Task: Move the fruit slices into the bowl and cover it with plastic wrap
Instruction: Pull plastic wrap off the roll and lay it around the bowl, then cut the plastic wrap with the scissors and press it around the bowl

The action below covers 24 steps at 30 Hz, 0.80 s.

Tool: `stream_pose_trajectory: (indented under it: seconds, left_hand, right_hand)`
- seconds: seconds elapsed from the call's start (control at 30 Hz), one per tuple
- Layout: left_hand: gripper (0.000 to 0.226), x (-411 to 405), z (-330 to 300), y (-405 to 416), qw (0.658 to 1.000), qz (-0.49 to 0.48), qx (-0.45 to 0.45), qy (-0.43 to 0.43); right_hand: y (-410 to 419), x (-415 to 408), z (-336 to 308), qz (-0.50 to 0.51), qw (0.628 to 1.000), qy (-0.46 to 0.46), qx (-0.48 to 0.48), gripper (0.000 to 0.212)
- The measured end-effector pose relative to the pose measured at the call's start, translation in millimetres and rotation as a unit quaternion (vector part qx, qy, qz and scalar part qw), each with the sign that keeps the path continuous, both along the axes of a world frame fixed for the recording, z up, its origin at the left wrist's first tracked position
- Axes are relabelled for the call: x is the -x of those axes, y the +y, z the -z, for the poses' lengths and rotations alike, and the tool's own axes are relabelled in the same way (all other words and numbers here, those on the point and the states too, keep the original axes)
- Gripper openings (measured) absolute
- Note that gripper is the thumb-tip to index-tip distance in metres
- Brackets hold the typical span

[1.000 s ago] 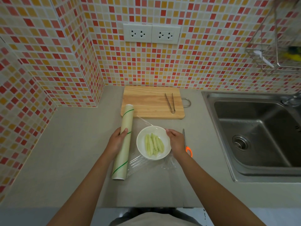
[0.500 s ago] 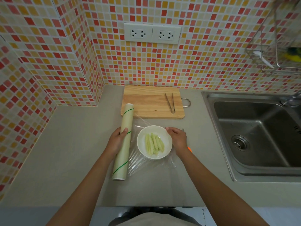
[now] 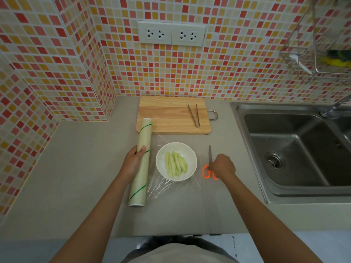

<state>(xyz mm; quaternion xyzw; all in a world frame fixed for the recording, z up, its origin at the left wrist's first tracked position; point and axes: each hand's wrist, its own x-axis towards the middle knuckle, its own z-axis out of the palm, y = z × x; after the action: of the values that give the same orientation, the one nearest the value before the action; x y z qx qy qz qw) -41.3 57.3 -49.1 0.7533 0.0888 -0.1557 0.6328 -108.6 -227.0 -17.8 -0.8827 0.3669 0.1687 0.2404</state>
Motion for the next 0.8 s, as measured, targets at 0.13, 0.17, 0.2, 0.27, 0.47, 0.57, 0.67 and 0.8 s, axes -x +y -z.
stream_pose_trajectory:
  seconds: [0.13, 0.17, 0.2, 0.27, 0.47, 0.57, 0.67, 0.8]
  left_hand:
    - [0.029, 0.6, -1.0, 0.1, 1.0, 0.003, 0.006, 0.004]
    - [0.03, 0.5, -1.1, -0.1, 1.0, 0.003, 0.005, 0.004]
    - [0.03, 0.4, -1.5, -0.6, 1.0, 0.002, 0.004, 0.003]
    - [0.03, 0.5, -1.8, -1.2, 1.0, 0.001, 0.002, 0.0]
    - [0.026, 1.3, -3.2, -2.4, 1.0, -0.003, 0.012, 0.003]
    - [0.028, 1.5, -3.5, -1.9, 1.0, -0.001, 0.011, 0.004]
    - [0.027, 2.5, -4.5, -1.6, 1.0, -0.004, 0.013, 0.006]
    - [0.024, 2.5, -5.3, -1.6, 1.0, -0.01, -0.003, 0.0]
  right_hand:
    - [7.4, 4.1, 1.1, -0.004, 0.998, -0.005, 0.055, 0.027]
    - [8.3, 4.5, 1.1, -0.002, 0.998, 0.002, 0.056, 0.029]
    - [9.1, 4.5, 1.0, -0.001, 0.999, 0.009, 0.052, 0.029]
    - [9.8, 4.6, -0.6, 0.004, 0.999, 0.016, 0.042, 0.026]
    - [7.8, 5.0, -10.5, 0.07, 0.997, 0.008, -0.03, 0.011]
    - [5.8, 5.5, -8.4, 0.087, 0.995, -0.012, -0.053, 0.005]
    - [1.6, 5.7, -1.0, 0.093, 0.993, -0.048, -0.054, 0.019]
    - [-5.1, 5.7, 8.7, 0.098, 0.991, -0.07, -0.061, 0.034]
